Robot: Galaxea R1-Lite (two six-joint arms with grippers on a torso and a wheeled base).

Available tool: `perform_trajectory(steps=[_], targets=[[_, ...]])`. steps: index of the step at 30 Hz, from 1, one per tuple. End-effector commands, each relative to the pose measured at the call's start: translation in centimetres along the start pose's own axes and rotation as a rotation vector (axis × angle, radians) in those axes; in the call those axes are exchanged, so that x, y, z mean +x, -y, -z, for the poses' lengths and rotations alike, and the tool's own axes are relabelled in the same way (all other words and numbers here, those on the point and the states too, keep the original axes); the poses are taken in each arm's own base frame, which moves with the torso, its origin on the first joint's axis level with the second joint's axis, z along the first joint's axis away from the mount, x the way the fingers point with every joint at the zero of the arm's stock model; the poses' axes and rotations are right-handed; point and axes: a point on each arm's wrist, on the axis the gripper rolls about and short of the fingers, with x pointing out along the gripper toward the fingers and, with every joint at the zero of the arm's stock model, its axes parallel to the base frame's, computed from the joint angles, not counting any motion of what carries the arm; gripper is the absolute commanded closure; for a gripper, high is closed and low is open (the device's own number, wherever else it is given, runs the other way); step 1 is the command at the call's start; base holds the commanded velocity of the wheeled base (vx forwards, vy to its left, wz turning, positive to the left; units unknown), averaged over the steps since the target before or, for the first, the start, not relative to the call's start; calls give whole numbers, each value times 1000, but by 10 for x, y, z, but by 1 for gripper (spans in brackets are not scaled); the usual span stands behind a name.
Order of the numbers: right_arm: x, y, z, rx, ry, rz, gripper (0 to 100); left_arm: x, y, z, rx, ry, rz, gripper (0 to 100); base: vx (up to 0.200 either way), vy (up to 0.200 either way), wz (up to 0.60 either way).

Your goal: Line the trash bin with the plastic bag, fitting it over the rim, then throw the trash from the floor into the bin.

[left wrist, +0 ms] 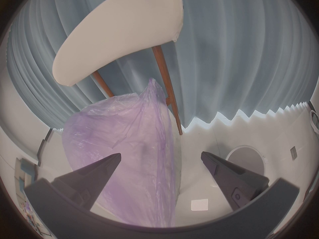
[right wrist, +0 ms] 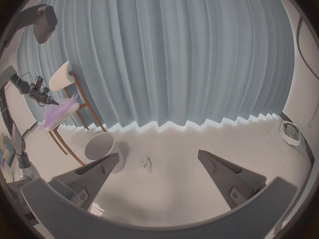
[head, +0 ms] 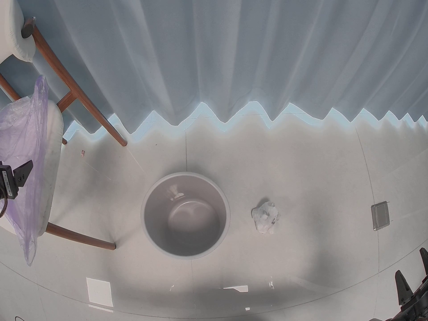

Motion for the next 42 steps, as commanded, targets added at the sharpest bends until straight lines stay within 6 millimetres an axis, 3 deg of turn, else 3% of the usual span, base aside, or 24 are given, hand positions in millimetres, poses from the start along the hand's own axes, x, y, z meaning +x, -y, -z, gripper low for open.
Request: perform_trajectory(steps=[1,27,41,42], targets=[[0,0,5,0,0,-1,0,26,1,-1,3,-66,-1,0,0,0,0],[0,0,5,2,0,2,0,96,7,12,7,-149,29,0,0,0,0],[0,0,5,2,-1,2,0,107,8,13,9,-162,30,0,0,0,0],[0,0,5,2,-1,2,0,109,8,14,8,-158,30,100,0,0,0]])
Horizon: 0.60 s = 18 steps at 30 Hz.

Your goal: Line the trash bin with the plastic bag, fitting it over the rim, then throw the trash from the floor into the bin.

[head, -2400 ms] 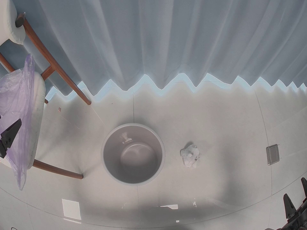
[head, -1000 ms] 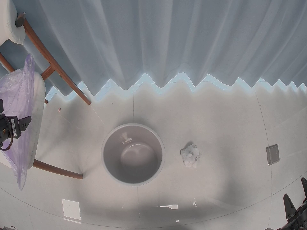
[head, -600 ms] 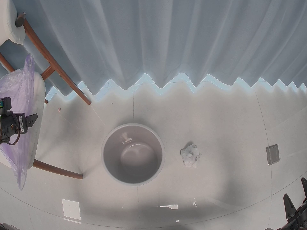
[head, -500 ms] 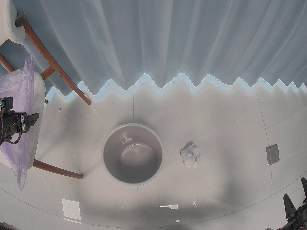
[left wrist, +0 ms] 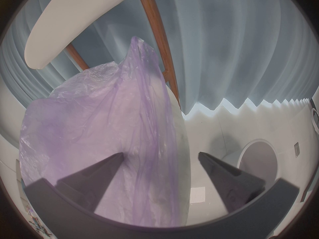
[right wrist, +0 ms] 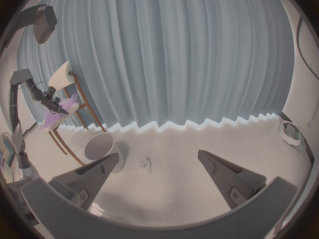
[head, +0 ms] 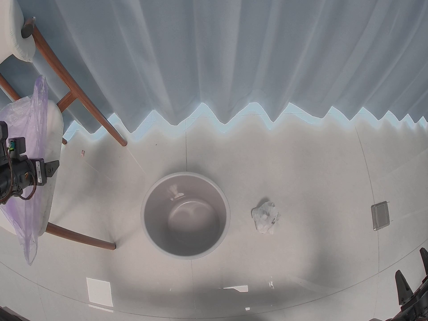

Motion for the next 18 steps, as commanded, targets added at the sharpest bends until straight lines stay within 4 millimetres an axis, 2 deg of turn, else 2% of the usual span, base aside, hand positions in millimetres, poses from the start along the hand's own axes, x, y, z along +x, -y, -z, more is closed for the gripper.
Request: perform_trajectory(steps=[1,8,18], targets=[[0,0,5,0,-1,0,0,4,0,0,0,2,-2,100,0,0,0],[0,0,5,0,-1,0,0,1,0,-1,-1,14,0,100,0,0,0],[0,0,5,0,-1,0,0,-18,-2,-2,-13,55,-11,100,0,0,0]])
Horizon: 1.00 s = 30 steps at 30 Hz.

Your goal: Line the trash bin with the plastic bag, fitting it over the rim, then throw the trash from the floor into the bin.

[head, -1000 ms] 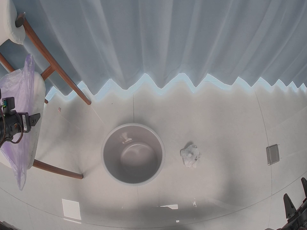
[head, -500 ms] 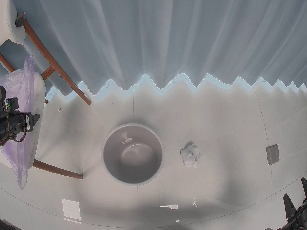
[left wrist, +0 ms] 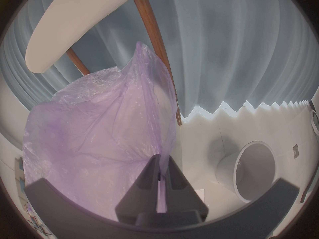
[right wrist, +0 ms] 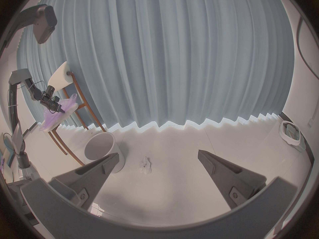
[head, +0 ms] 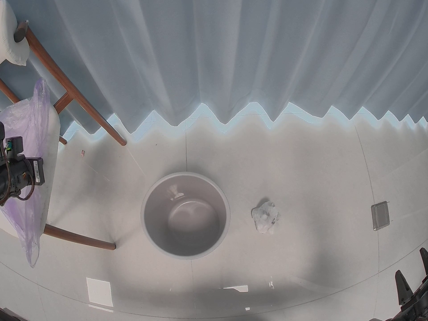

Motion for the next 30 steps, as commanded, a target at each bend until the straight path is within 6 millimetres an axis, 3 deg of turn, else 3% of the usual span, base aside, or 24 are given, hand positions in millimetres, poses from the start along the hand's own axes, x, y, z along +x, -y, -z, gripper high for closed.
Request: perform_trajectory(steps=[1,16,30], targets=[[0,0,5,0,-1,0,0,-14,-1,-2,-4,36,-2,100,0,0,0],[0,0,5,0,1,0,0,-44,-1,5,-8,81,-5,100,0,0,0],[0,0,5,0,1,1,0,-53,0,0,-7,126,18,100,0,0,0]])
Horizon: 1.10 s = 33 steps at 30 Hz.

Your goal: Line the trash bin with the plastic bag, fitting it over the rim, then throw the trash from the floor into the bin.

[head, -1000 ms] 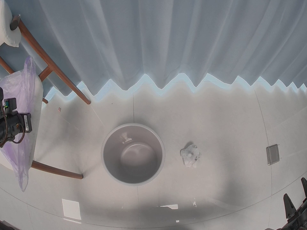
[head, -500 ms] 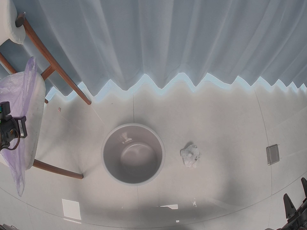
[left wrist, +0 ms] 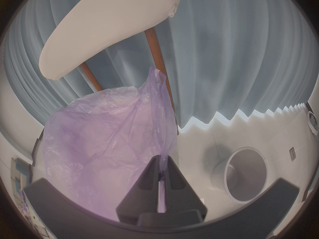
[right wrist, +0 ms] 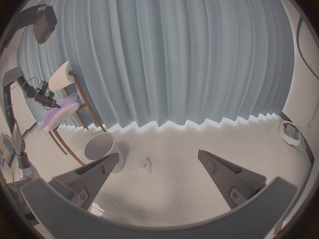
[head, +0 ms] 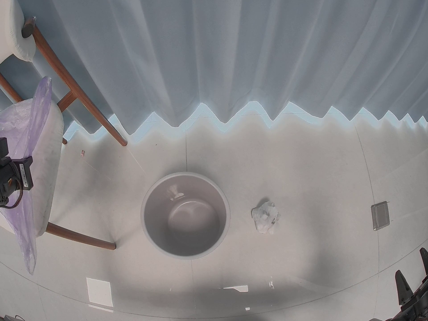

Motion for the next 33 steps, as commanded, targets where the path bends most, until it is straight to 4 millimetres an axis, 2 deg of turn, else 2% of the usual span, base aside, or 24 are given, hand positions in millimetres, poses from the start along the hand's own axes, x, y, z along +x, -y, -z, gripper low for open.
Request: perform_trajectory(steps=[1,18,33], targets=[[0,0,5,0,-1,-1,0,-4,0,-2,0,16,-1,100,0,0,0],[0,0,5,0,-1,-1,0,-5,2,-2,0,26,102,100,0,0,0],[0,0,5,0,-1,-1,0,-5,7,-1,-122,16,326,100,0,0,0]])
